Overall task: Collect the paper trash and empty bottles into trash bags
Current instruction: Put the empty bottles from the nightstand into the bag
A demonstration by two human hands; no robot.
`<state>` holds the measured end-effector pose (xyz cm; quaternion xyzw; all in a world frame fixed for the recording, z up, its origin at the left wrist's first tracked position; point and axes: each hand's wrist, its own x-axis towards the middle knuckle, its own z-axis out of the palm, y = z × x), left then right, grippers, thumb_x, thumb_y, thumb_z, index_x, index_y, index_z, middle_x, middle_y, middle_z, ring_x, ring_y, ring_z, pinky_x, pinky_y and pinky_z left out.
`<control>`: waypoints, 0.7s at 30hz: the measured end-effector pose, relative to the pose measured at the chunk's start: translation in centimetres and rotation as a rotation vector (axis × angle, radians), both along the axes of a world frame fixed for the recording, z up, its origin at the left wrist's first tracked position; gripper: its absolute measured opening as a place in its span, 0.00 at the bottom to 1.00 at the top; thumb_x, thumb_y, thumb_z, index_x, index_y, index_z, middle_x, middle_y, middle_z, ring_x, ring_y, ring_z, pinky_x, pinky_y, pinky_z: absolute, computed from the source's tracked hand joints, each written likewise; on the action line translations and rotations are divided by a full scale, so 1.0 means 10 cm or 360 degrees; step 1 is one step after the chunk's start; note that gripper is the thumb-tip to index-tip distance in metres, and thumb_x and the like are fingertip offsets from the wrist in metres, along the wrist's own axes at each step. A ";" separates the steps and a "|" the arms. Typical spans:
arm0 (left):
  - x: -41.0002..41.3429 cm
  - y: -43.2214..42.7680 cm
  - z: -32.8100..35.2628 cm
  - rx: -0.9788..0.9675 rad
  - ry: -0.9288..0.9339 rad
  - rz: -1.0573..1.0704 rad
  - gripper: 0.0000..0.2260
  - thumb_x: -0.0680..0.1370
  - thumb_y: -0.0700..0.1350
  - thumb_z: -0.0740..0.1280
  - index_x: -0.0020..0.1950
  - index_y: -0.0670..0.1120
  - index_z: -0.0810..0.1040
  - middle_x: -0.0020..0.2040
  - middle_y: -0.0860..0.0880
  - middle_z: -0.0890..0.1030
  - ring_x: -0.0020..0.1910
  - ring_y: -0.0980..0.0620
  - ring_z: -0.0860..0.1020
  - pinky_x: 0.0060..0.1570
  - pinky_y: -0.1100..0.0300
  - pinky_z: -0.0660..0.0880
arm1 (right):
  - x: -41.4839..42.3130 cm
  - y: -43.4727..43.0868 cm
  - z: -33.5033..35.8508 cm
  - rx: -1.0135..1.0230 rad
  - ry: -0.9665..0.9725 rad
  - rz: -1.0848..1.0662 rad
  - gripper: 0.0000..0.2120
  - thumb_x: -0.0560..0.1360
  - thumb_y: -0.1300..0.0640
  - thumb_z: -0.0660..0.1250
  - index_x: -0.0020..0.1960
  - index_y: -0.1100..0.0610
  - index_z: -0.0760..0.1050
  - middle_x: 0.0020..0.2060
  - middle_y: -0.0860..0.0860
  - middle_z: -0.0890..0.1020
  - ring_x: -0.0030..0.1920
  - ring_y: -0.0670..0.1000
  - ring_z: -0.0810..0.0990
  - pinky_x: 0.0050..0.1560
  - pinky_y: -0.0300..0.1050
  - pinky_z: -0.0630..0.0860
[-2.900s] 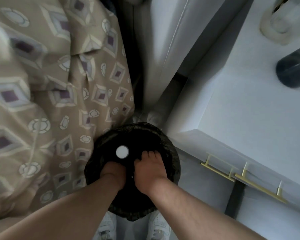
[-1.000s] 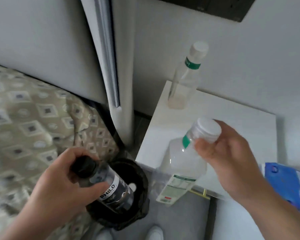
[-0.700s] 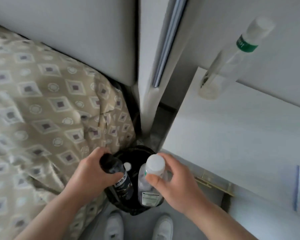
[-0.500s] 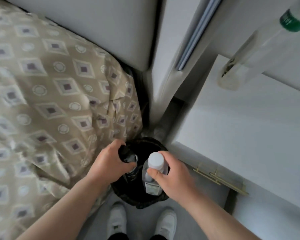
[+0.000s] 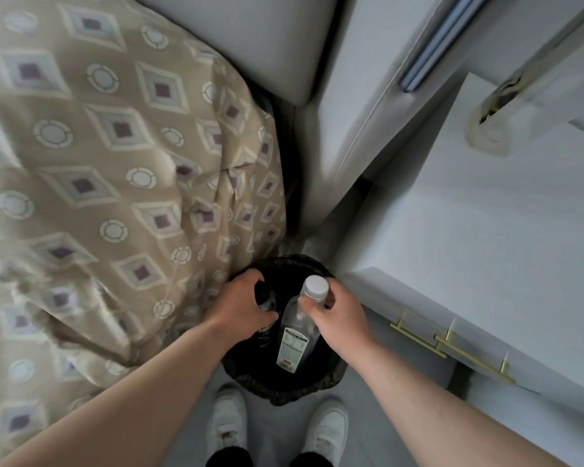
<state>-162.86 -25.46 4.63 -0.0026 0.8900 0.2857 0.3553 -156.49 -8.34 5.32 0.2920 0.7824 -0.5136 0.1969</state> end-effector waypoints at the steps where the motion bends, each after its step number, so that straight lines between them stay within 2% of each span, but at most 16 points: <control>1: 0.00 0.00 -0.05 -0.0009 -0.0008 -0.0026 0.23 0.65 0.49 0.77 0.54 0.53 0.69 0.49 0.52 0.77 0.45 0.53 0.75 0.42 0.61 0.70 | -0.02 0.00 -0.05 0.0013 -0.0020 -0.0005 0.12 0.70 0.47 0.73 0.51 0.43 0.74 0.47 0.40 0.82 0.49 0.39 0.79 0.48 0.39 0.73; 5: 0.04 0.00 -0.18 -0.0053 -0.0030 -0.0096 0.24 0.68 0.48 0.75 0.59 0.49 0.69 0.50 0.54 0.71 0.49 0.53 0.73 0.47 0.61 0.69 | -0.06 -0.01 -0.19 0.0033 -0.0107 -0.0015 0.12 0.72 0.46 0.71 0.53 0.45 0.74 0.47 0.41 0.81 0.49 0.42 0.78 0.45 0.39 0.73; 8: 0.05 -0.02 -0.27 -0.0077 -0.0018 -0.0239 0.22 0.67 0.49 0.75 0.56 0.48 0.70 0.52 0.51 0.73 0.53 0.49 0.76 0.49 0.59 0.72 | -0.11 -0.03 -0.27 0.0053 -0.0190 0.0009 0.13 0.71 0.43 0.70 0.52 0.45 0.74 0.47 0.42 0.81 0.48 0.43 0.79 0.50 0.44 0.76; 10: 0.02 -0.04 -0.29 -0.0117 -0.0001 -0.0317 0.21 0.67 0.50 0.75 0.54 0.47 0.70 0.54 0.49 0.74 0.54 0.48 0.76 0.50 0.57 0.73 | -0.15 -0.06 -0.30 0.0054 -0.0234 0.0067 0.14 0.71 0.43 0.70 0.53 0.47 0.74 0.46 0.43 0.80 0.46 0.42 0.78 0.46 0.41 0.75; 12: -0.03 -0.03 -0.30 -0.0163 0.0012 -0.0371 0.23 0.68 0.51 0.75 0.57 0.46 0.70 0.57 0.48 0.74 0.56 0.47 0.75 0.52 0.56 0.73 | -0.20 -0.10 -0.30 0.0081 -0.0273 0.0135 0.16 0.72 0.44 0.69 0.55 0.49 0.74 0.47 0.44 0.80 0.42 0.41 0.77 0.38 0.36 0.70; 14: -0.05 -0.02 -0.30 -0.0194 0.0028 -0.0411 0.26 0.69 0.52 0.74 0.61 0.46 0.68 0.60 0.46 0.72 0.58 0.46 0.74 0.55 0.54 0.73 | -0.23 -0.13 -0.31 0.0092 -0.0324 0.0208 0.15 0.73 0.47 0.69 0.56 0.52 0.73 0.47 0.47 0.80 0.40 0.43 0.77 0.34 0.36 0.69; 17: -0.02 0.00 -0.33 -0.0244 0.0086 -0.0443 0.30 0.70 0.53 0.73 0.66 0.45 0.64 0.63 0.44 0.69 0.62 0.44 0.72 0.59 0.52 0.72 | -0.25 -0.18 -0.38 0.0160 -0.0377 0.0305 0.13 0.72 0.49 0.70 0.52 0.55 0.74 0.47 0.51 0.81 0.45 0.51 0.80 0.40 0.43 0.74; 21: 0.04 -0.01 -0.35 -0.0313 0.0258 -0.0442 0.30 0.72 0.55 0.71 0.68 0.46 0.64 0.64 0.44 0.68 0.63 0.44 0.69 0.61 0.52 0.70 | -0.30 -0.24 -0.50 0.0224 -0.0453 0.0301 0.17 0.69 0.46 0.70 0.53 0.53 0.74 0.53 0.54 0.79 0.49 0.53 0.80 0.43 0.43 0.72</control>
